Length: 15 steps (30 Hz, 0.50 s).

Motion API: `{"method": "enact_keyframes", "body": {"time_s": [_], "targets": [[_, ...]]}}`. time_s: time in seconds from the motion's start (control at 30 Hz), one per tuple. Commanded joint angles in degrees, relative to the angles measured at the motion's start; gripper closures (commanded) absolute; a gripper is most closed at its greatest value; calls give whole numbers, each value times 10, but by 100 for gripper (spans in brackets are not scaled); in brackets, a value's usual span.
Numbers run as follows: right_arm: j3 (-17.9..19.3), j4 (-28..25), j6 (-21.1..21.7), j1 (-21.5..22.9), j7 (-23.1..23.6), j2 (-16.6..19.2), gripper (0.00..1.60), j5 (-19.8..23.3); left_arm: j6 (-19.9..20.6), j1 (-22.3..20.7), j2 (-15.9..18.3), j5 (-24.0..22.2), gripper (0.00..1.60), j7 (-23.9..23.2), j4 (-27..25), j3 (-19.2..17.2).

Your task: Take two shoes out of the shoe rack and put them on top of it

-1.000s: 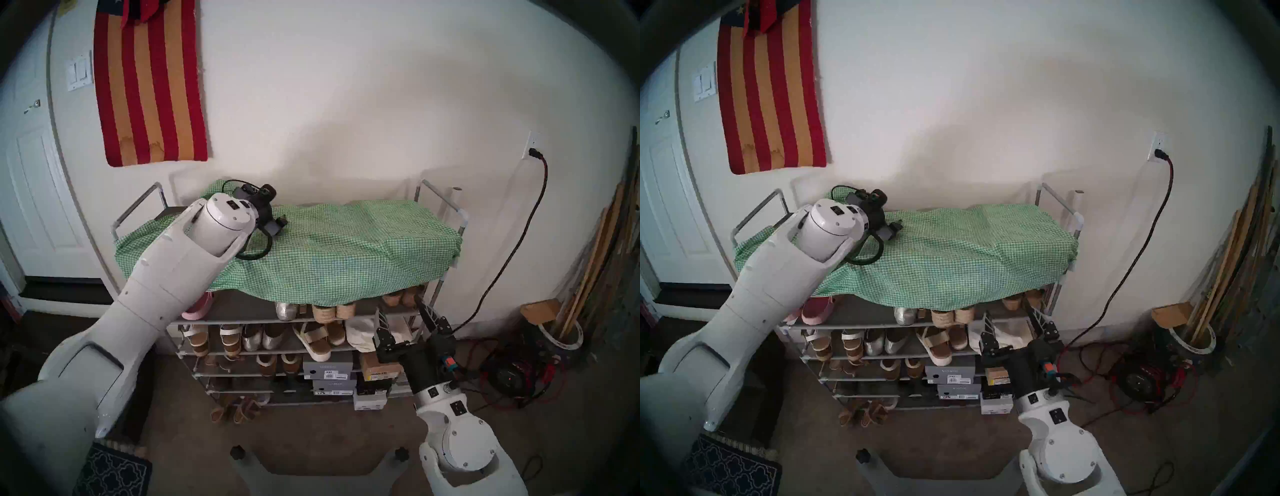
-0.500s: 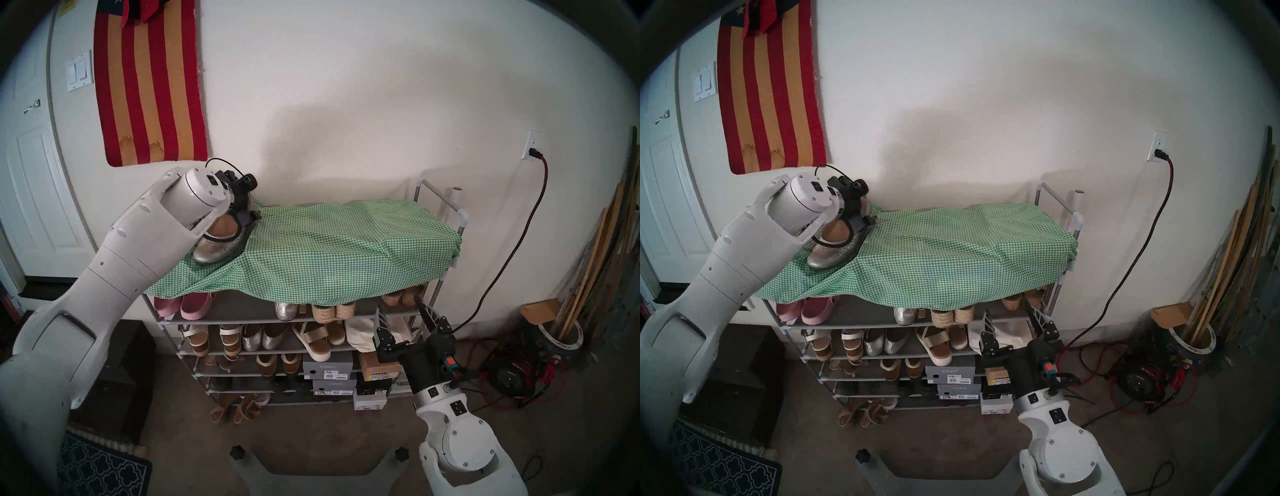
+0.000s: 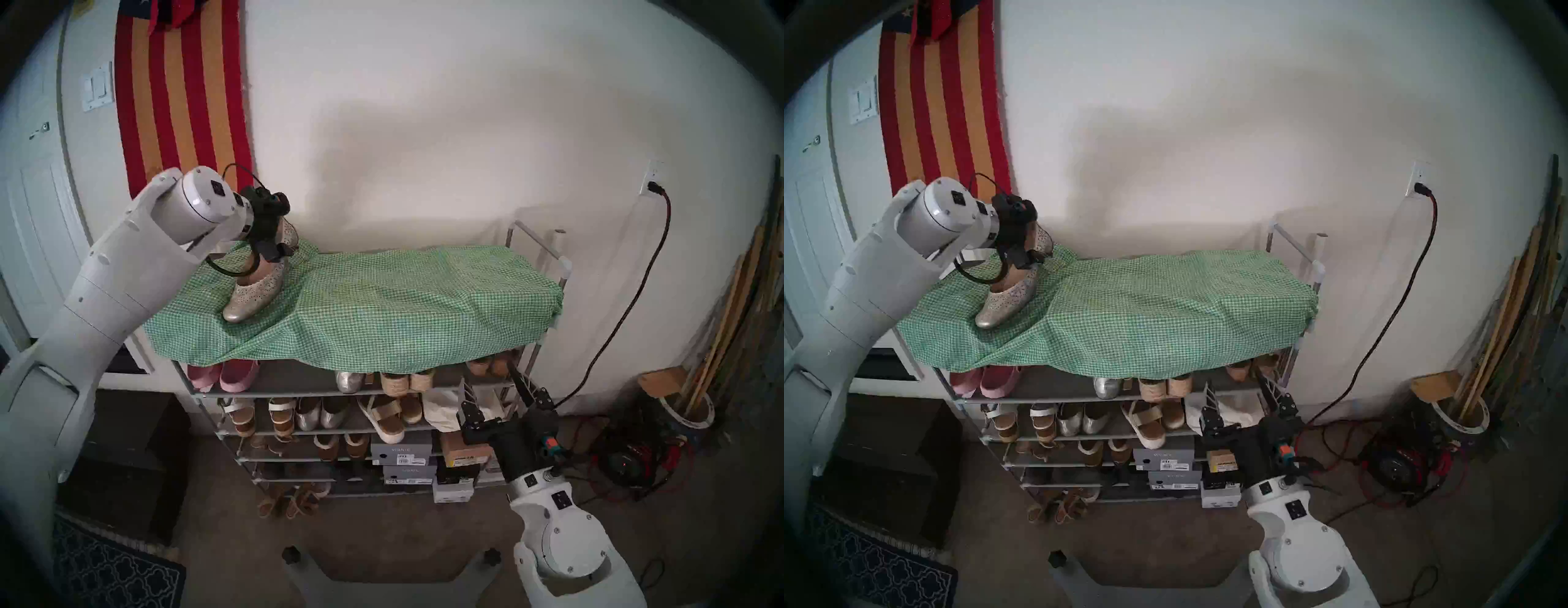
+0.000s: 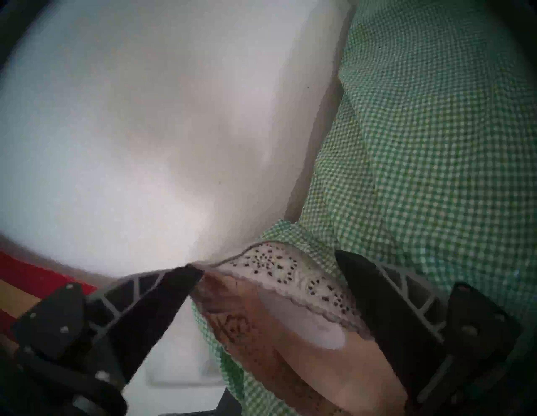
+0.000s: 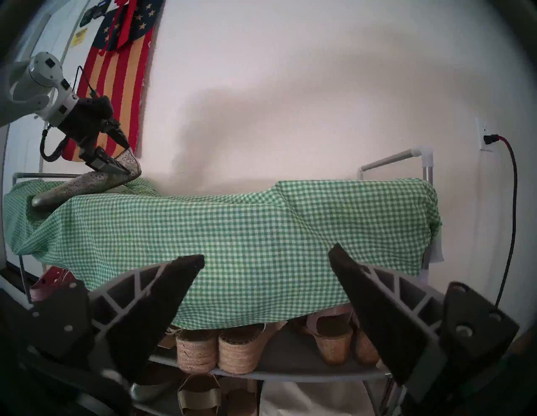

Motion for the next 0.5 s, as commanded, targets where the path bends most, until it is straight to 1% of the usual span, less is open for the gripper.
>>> {"method": "enact_keyframes", "body": {"time_s": [0.0,0.03,0.1,0.17,0.2,0.27,0.33,0.4,0.43,0.47], "targets": [[1,-1,0,1,0,0,0,-1,-21,-9,61,-12,0,-29,-2,-42],[1,-1,0,1,0,0,0,-1,-29,-3,67,-11,0,-37,1,-50],[1,-1,0,1,0,0,0,-1,-34,1,72,-13,0,-38,1,-52],[1,0,0,2,0,0,0,-1,-54,10,89,-25,0,-50,1,-52],[1,0,0,2,0,0,0,-1,-61,13,91,-27,0,-53,3,-52],[1,0,0,2,0,0,0,-1,-67,16,92,-27,0,-53,3,-51],[1,0,0,2,0,0,0,-1,-92,29,91,-30,0,-47,2,-48],[1,0,0,2,0,0,0,-1,-96,33,89,-30,0,-44,2,-48],[1,0,0,2,0,0,0,-1,-107,39,82,-25,0,-32,2,-42],[1,0,0,2,0,0,0,-1,-110,40,78,-23,0,-30,3,-40]]}}
